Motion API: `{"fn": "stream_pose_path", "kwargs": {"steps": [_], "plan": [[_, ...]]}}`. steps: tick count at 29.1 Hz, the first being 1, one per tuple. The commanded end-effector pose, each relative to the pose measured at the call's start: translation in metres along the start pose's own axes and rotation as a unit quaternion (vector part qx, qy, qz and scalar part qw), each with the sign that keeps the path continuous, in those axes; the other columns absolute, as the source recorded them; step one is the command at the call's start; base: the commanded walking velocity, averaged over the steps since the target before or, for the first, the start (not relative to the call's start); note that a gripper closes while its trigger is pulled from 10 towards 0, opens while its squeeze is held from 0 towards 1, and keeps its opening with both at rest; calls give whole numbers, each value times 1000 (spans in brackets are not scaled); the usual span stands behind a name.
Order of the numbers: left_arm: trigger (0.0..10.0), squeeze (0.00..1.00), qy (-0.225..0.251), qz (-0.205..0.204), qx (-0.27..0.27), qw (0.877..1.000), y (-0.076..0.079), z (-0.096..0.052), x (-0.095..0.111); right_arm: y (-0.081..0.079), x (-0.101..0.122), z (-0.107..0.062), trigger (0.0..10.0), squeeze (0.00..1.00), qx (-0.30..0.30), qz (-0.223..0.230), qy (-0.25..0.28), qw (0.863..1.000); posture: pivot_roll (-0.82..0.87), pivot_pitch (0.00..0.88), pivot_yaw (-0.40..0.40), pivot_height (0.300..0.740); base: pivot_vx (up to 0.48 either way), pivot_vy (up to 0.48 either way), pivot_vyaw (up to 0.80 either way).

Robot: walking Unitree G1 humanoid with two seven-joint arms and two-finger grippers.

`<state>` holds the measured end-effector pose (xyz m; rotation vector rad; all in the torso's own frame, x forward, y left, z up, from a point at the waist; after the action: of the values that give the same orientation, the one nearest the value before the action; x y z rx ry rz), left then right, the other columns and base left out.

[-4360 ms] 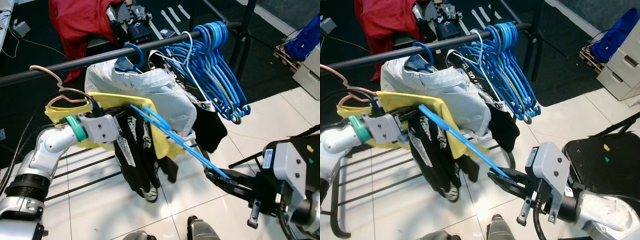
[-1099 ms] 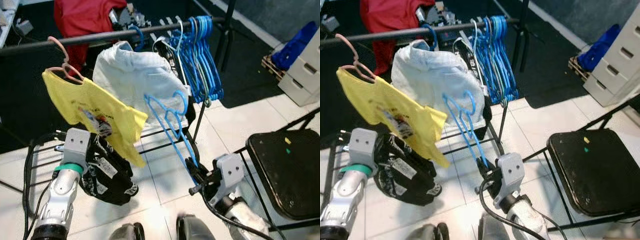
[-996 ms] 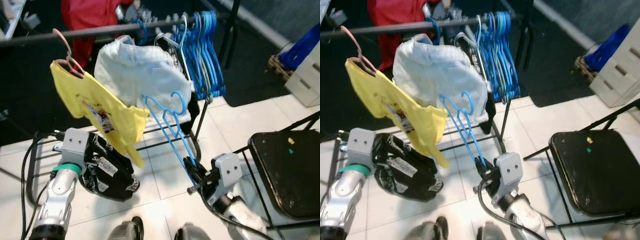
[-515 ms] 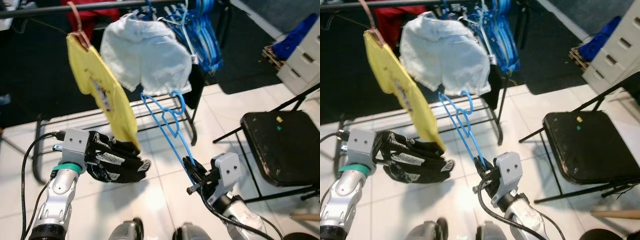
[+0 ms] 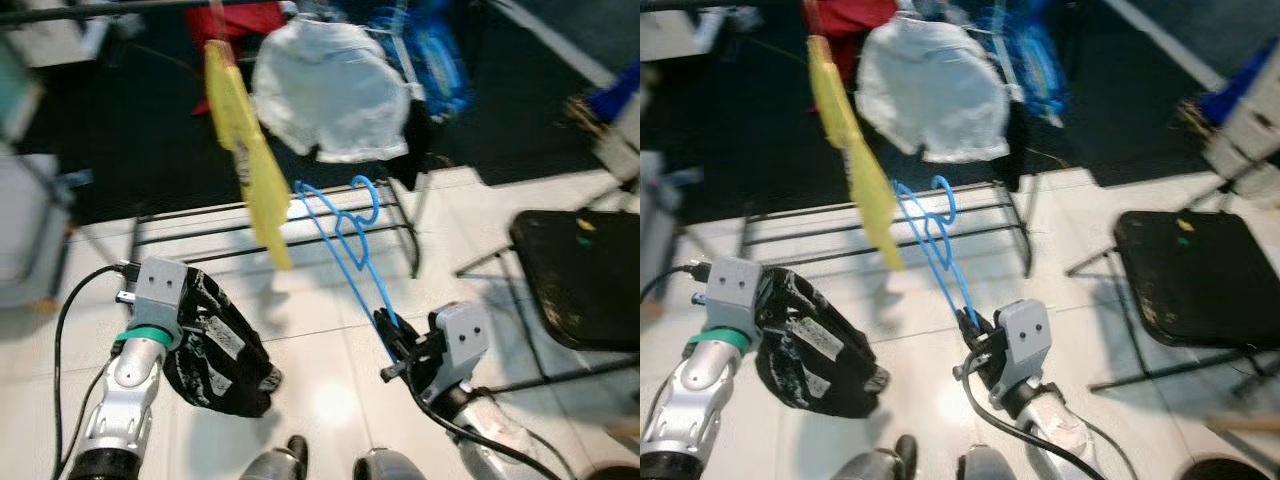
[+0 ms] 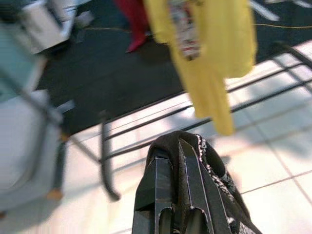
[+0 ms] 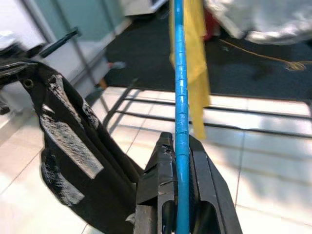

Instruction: Hang hanger

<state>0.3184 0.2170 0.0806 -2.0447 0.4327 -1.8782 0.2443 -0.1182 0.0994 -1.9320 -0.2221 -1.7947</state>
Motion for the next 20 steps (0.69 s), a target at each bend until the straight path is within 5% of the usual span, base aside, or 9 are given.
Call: {"fn": "stream_pose_path", "kwargs": {"steps": [1,17,20], "plan": [[10000,0,7,6,-2,1000,-2,1,6,-2,-4,0,10000,0,2,6,-4,1000,-122,71,87,740,0,0,788],[10000,0,17,-2,-10,1000,-2,4,13,-1,-1,4,10000,0,1,6,4,1000,-125,73,90,740,0,0,773],[10000,0,15,-1,-1,1000,-4,5,13,0,0,5,10000,0,-1,6,5,1000,-127,75,89,740,0,0,0]]}}
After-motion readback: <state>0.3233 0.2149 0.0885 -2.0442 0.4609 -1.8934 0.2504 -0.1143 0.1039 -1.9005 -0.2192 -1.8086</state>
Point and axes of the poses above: a point about 5 cm out from each wrist's last joint towards the gripper, its own z axis pointing out of the wrist towards the gripper, its own x axis along the axis of the wrist's last joint, y = z × x, the point moved 3 cm from there along z, pointing out of the wrist towards the gripper, and after that the axes turned 10 degrees about z, right-handed, at the moved point
